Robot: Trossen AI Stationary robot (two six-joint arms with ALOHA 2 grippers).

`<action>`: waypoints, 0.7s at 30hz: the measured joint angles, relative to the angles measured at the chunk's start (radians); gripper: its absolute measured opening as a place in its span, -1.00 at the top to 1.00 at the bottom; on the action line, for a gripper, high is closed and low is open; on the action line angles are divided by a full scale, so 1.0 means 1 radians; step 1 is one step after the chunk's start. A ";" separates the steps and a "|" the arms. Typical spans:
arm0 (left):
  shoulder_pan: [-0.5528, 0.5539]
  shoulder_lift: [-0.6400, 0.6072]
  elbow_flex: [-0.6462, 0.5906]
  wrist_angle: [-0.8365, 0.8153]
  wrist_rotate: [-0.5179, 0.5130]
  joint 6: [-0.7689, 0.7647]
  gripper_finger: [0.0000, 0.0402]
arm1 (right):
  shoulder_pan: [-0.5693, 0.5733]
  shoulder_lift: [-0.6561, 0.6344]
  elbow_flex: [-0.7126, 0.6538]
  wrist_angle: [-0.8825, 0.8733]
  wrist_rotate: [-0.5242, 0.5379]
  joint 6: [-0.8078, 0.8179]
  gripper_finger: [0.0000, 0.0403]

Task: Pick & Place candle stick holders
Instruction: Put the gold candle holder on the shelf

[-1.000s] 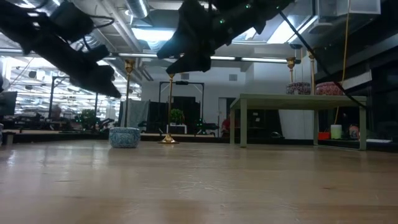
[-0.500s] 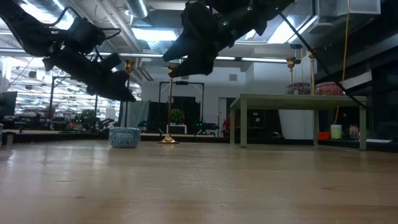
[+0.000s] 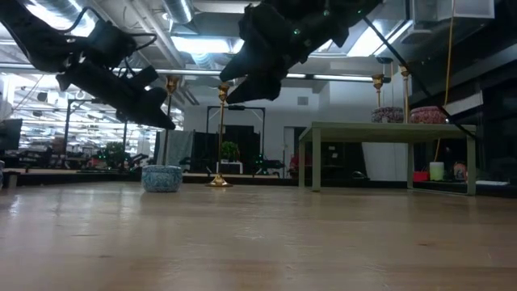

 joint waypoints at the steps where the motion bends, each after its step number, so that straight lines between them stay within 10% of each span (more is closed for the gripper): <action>1: 0.000 0.001 0.012 -0.018 0.000 0.002 0.92 | -0.004 0.000 0.000 -0.007 -0.009 0.000 -0.89; 21: -0.065 0.043 0.522 -0.349 0.013 0.099 0.93 | -0.013 -0.061 -0.001 -0.175 0.016 0.053 -0.89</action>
